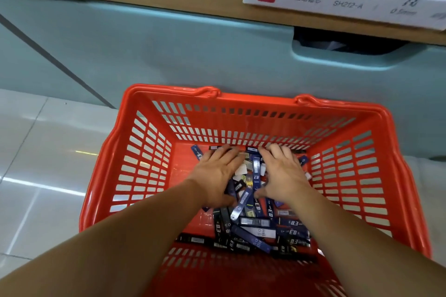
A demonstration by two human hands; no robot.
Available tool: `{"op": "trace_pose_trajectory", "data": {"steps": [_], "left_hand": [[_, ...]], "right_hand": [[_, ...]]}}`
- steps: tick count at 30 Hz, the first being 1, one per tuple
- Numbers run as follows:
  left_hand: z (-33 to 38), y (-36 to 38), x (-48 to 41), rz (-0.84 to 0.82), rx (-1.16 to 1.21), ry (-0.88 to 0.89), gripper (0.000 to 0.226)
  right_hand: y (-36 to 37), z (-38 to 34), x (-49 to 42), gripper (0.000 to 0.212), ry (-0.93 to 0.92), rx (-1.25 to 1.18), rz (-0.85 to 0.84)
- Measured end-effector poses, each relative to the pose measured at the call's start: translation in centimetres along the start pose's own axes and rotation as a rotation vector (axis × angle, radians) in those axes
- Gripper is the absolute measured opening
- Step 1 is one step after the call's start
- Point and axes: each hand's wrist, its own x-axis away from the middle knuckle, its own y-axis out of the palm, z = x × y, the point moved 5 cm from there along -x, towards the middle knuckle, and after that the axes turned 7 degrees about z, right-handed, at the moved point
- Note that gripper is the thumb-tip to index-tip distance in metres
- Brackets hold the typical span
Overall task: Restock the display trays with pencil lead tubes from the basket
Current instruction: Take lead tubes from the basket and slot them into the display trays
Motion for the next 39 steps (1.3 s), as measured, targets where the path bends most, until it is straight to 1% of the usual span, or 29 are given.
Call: {"op": "trace_pose_trajectory", "data": {"steps": [2,5,7,10,13,15,17,19,21,23,28,30,32,35,37,39], "left_hand": [[0.0,0.2,-0.2,-0.098,-0.031,0.017,0.126],[0.3,-0.1,-0.4,-0.052,-0.116,0.02,0.118],[0.5,-0.2,-0.6,-0.03,-0.134,0.014,0.11],[0.4,0.1,-0.8,-0.054,-0.048,-0.102,0.1],[0.1,0.4,-1.0,-0.084,0.069,-0.23,0.092],[-0.1,0.6,-1.2,-0.097,0.146,-0.308,0.087],[-0.4,0.6,-1.3,-0.091,0.207,-0.379,0.088],[-0.4,0.7,-1.4,-0.098,0.216,-0.41,0.09],[-0.3,0.8,-1.5,-0.118,0.195,-0.412,0.087],[0.0,1.1,-1.6,-0.13,0.168,-0.383,0.077],[0.0,1.6,-1.1,-0.19,0.14,-0.328,0.063],[-0.2,1.6,-0.7,-0.212,0.11,-0.308,0.058],[-0.4,1.8,-0.3,-0.219,0.128,-0.305,0.055],[-0.9,1.6,0.2,-0.186,0.133,-0.32,0.055],[-1.4,1.3,0.7,-0.171,0.116,-0.329,0.052],[-1.8,1.1,1.2,-0.182,0.121,-0.355,0.044]], "right_hand": [[-0.2,0.0,-0.4,0.123,0.01,0.011,-0.008],[-0.1,0.0,-0.5,0.113,0.021,0.014,-0.014],[0.0,-0.1,-0.5,0.105,0.032,0.001,-0.018],[0.1,-0.5,-0.4,0.098,0.047,0.007,-0.034],[0.2,-0.7,-0.3,0.106,0.108,-0.049,-0.08],[0.2,-0.7,-0.5,0.106,0.141,-0.082,-0.102],[0.3,-0.9,-0.6,0.103,0.154,-0.082,-0.121],[0.4,-1.2,-0.6,0.1,0.125,-0.031,-0.116],[0.4,-1.4,-0.6,0.097,0.082,0.013,-0.099],[0.4,-1.5,-0.7,0.096,0.063,0.028,-0.11],[-0.2,-1.2,-0.9,0.095,0.111,-0.073,-0.195],[-0.4,-1.2,-1.1,0.095,0.117,-0.07,-0.243],[-0.3,-1.0,-1.4,0.086,0.135,-0.083,-0.281],[-0.2,-0.5,-1.8,0.047,0.195,-0.158,-0.267],[-0.2,-0.4,-1.7,0.036,0.212,-0.202,-0.254],[-0.2,-0.6,-1.6,0.03,0.194,-0.208,-0.242]]}}
